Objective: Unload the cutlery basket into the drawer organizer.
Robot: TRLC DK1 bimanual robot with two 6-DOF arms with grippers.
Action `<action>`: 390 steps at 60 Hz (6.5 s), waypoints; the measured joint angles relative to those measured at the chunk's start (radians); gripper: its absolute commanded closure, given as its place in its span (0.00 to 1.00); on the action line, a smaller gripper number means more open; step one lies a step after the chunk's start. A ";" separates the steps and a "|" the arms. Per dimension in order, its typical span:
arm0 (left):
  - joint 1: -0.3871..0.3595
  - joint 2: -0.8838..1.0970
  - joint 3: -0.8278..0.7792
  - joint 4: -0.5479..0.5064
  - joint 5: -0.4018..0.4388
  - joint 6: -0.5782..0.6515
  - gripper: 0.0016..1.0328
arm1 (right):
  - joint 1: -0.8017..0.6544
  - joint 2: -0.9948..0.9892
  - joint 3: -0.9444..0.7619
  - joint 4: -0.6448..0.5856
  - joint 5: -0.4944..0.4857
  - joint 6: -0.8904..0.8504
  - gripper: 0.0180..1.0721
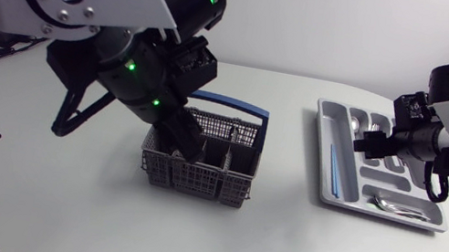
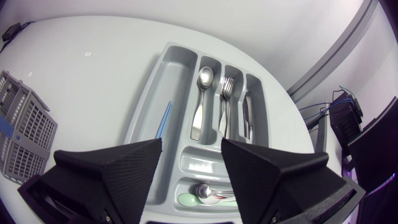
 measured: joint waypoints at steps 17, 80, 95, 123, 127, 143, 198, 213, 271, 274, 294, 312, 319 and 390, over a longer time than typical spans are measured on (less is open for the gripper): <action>0.003 0.066 0.000 0.001 -0.019 -0.004 0.68 | 0.000 0.000 -0.005 0.004 0.000 0.000 0.33; -0.095 0.086 0.018 -0.007 -0.151 0.049 0.96 | 0.000 0.000 -0.077 0.042 -0.002 -0.015 0.32; -0.146 0.078 0.034 -0.007 -0.230 0.106 0.96 | 0.000 0.000 -0.095 0.063 -0.012 -0.023 0.32; -0.220 -0.063 0.034 0.028 -0.365 0.186 0.96 | 0.016 -0.017 -0.116 0.064 -0.025 -0.023 0.32; -0.228 -0.089 0.034 0.034 -0.382 0.196 0.96 | 0.020 -0.032 -0.121 0.064 -0.027 -0.023 0.32; -0.229 -0.212 0.031 0.039 -0.404 0.249 0.96 | 0.041 -0.129 -0.140 0.063 -0.058 -0.031 0.32; 0.058 -0.364 -0.095 -0.022 0.307 0.157 0.96 | 0.403 -0.679 -0.232 -0.153 -0.220 -0.049 0.28; 0.097 -0.252 -0.116 -0.017 0.464 0.122 0.96 | 0.500 -0.736 -0.257 -0.188 -0.256 -0.037 0.28; 0.142 0.069 0.051 0.001 0.667 -0.056 0.96 | 0.872 -0.418 -0.214 -0.031 -0.056 -0.017 0.34; 0.155 0.073 0.053 0.001 0.671 -0.060 0.96 | 0.880 -0.410 -0.214 0.000 -0.032 -0.031 0.36; 0.192 0.095 0.085 -0.001 0.679 -0.085 0.96 | 0.933 -0.343 -0.235 0.150 0.086 -0.111 0.44; 0.205 0.095 0.098 -0.018 0.686 -0.087 0.96 | 0.943 -0.317 -0.248 0.201 0.132 -0.153 0.66; 0.205 0.095 0.099 -0.022 0.687 -0.087 0.96 | 0.944 -0.311 -0.248 0.207 0.139 -0.161 0.67; 0.232 0.085 0.167 -0.029 0.717 -0.105 0.37 | 0.964 -0.302 -0.289 0.187 0.176 -0.208 0.94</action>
